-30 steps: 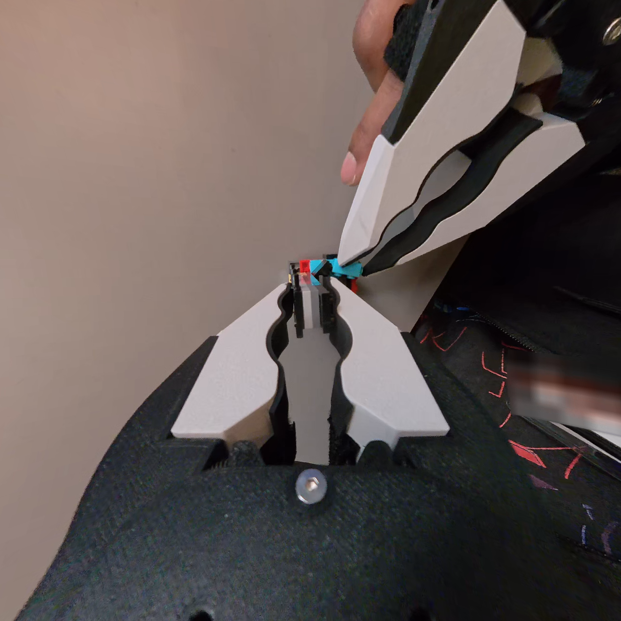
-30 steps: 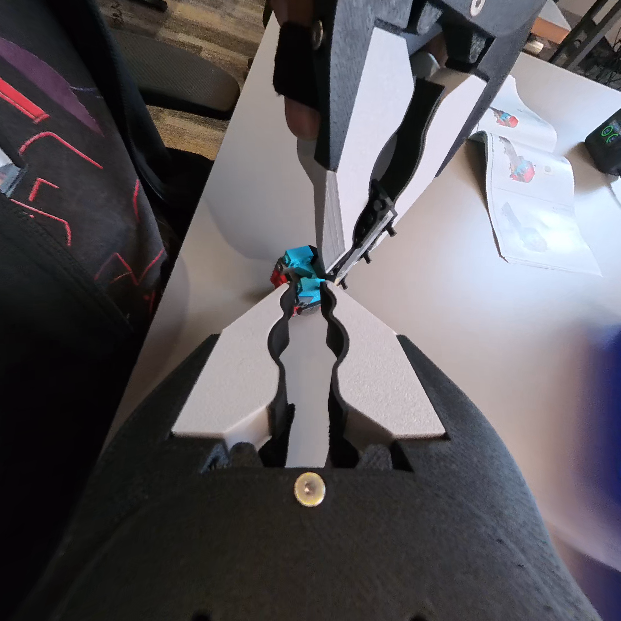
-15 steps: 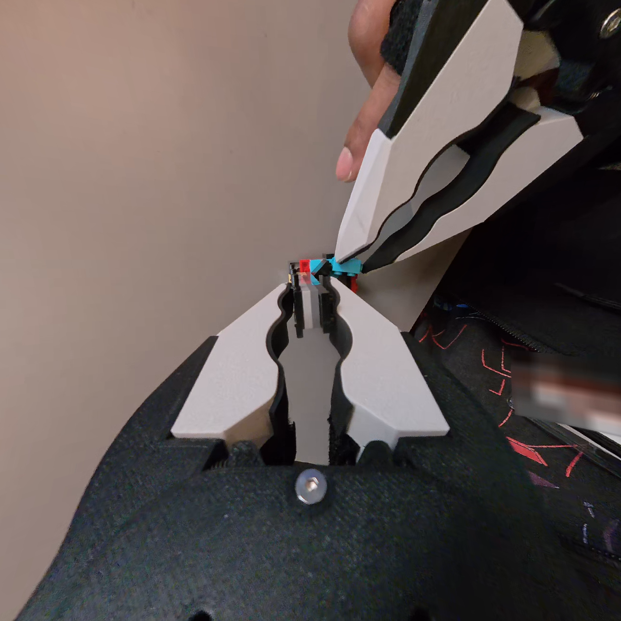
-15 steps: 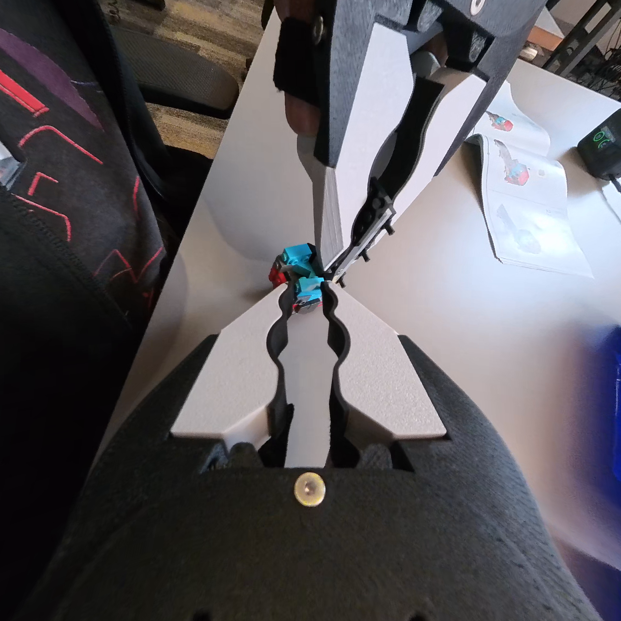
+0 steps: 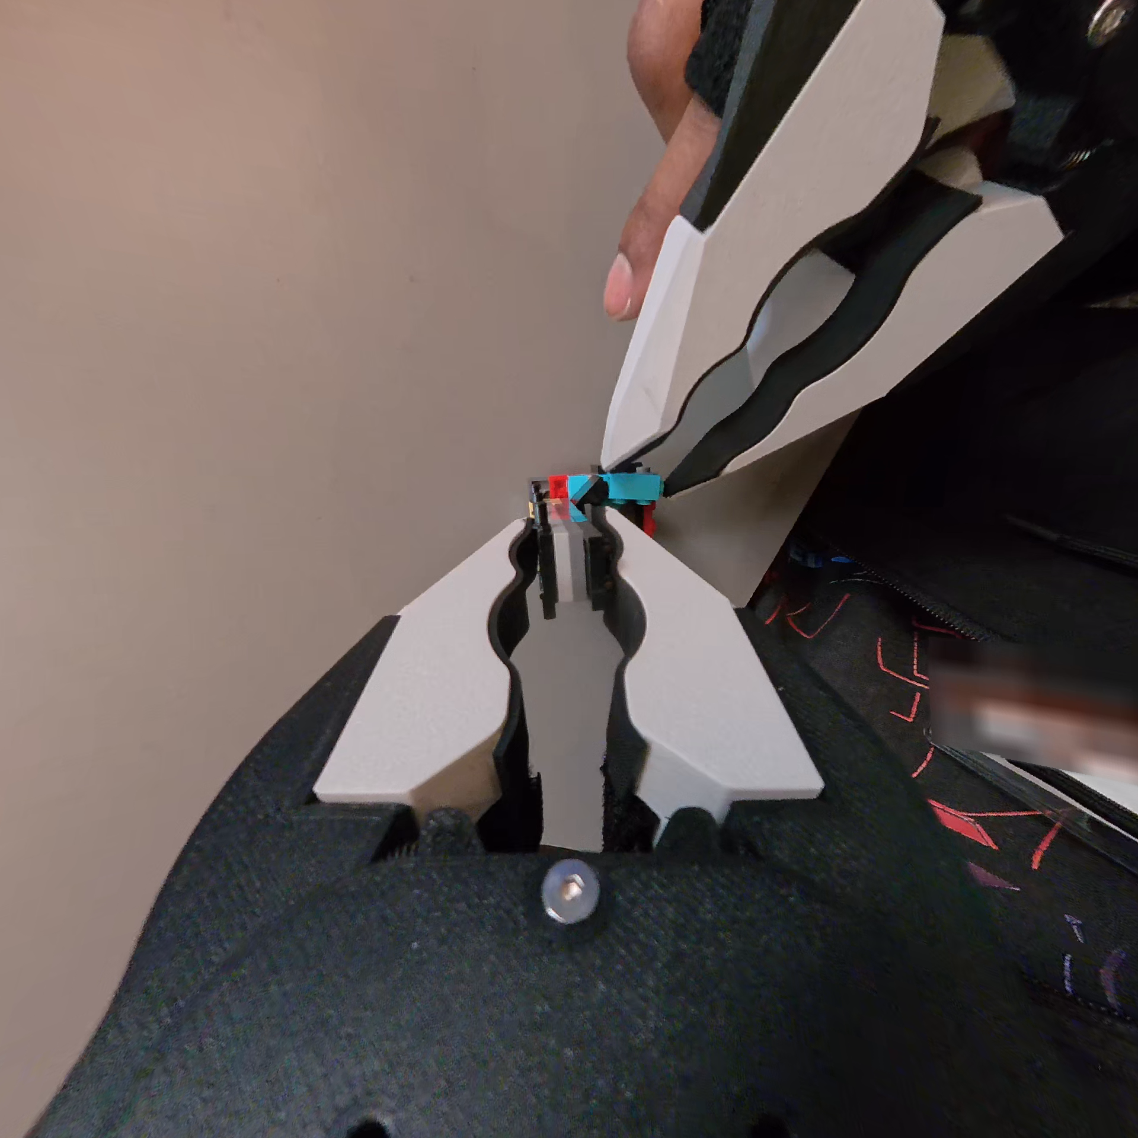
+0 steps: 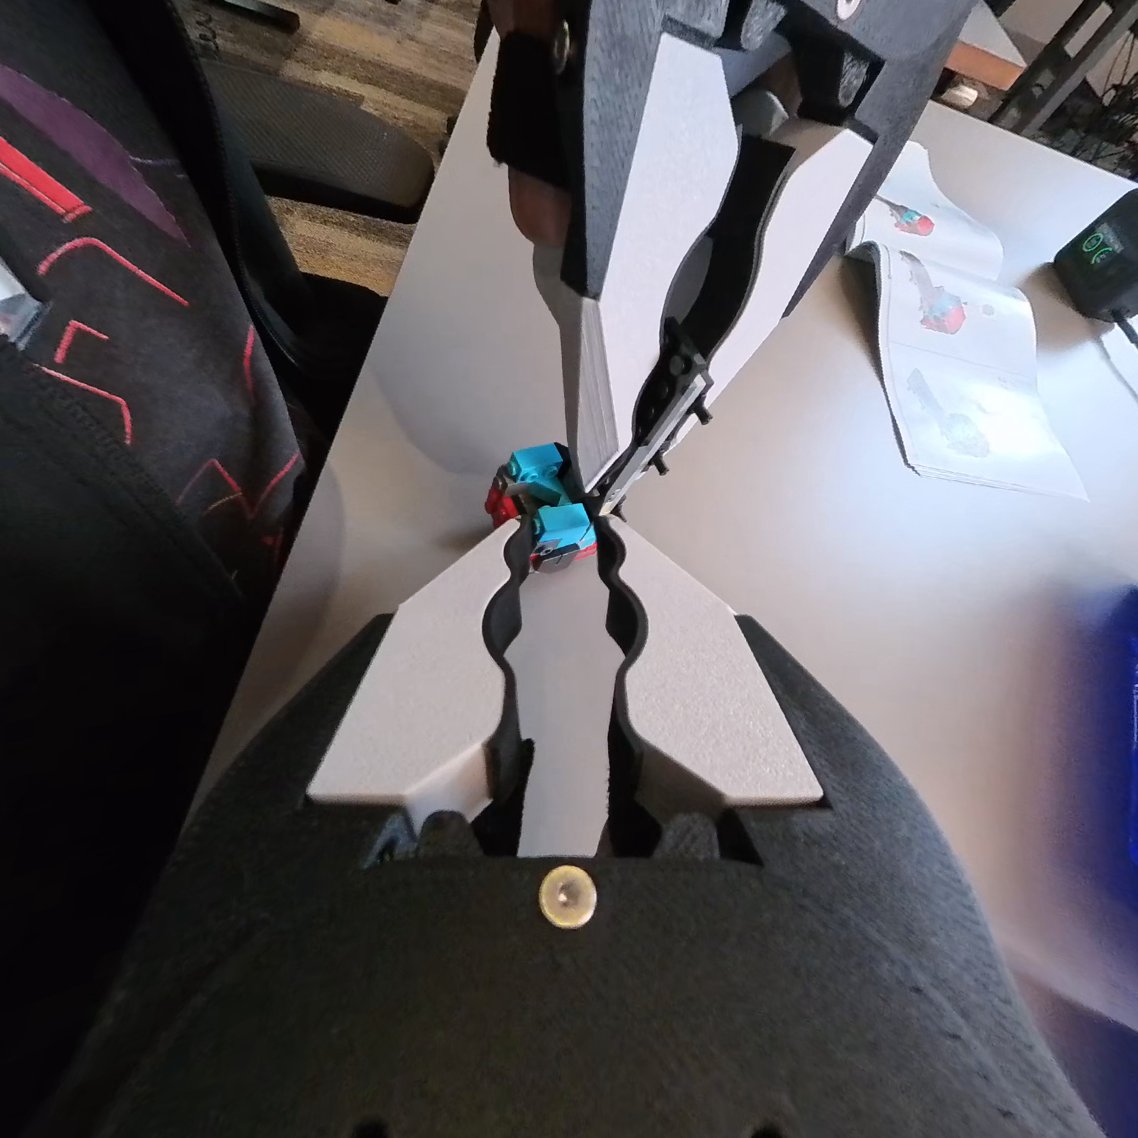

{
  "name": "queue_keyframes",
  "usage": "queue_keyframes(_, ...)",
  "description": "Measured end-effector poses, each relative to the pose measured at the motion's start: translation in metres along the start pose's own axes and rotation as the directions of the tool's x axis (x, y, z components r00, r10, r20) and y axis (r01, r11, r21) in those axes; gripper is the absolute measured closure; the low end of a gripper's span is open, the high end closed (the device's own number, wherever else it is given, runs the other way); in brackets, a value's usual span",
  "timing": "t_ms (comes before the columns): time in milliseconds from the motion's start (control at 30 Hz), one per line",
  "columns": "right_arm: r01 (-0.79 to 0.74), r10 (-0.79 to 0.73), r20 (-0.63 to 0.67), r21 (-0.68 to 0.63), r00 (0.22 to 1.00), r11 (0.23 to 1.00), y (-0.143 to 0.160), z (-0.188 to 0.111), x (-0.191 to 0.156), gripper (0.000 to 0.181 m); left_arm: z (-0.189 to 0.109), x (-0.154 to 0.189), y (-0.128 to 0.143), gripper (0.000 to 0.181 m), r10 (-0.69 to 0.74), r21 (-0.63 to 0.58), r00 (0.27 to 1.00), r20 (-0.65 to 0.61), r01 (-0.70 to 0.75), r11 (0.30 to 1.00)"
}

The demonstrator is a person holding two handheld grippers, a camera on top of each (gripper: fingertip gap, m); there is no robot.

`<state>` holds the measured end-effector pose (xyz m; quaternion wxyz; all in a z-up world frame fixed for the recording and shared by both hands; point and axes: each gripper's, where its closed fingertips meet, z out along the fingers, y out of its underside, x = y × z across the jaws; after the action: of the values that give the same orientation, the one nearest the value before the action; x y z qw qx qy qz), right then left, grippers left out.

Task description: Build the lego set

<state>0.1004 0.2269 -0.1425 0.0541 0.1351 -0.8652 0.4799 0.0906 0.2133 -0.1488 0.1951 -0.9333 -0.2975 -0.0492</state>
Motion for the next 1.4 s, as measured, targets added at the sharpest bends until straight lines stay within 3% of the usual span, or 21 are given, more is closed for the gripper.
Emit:
queue_keyframes(667, -0.167, 0.150, 0.121, 0.143, 0.981, 0.975, -0.015, -0.009, -0.003, 0.152, -0.008, 0.007, -0.005, 0.162, 0.025, 0.043, 0.998, -0.052, -0.023, 0.999)
queue_keyframes(1400, -0.211, 0.179, 0.198, 0.153, 0.964, 0.966, -0.013, -0.010, -0.011, 0.154, -0.012, 0.020, -0.009, 0.162, 0.117, 0.055, 0.991, -0.067, -0.114, 0.992)
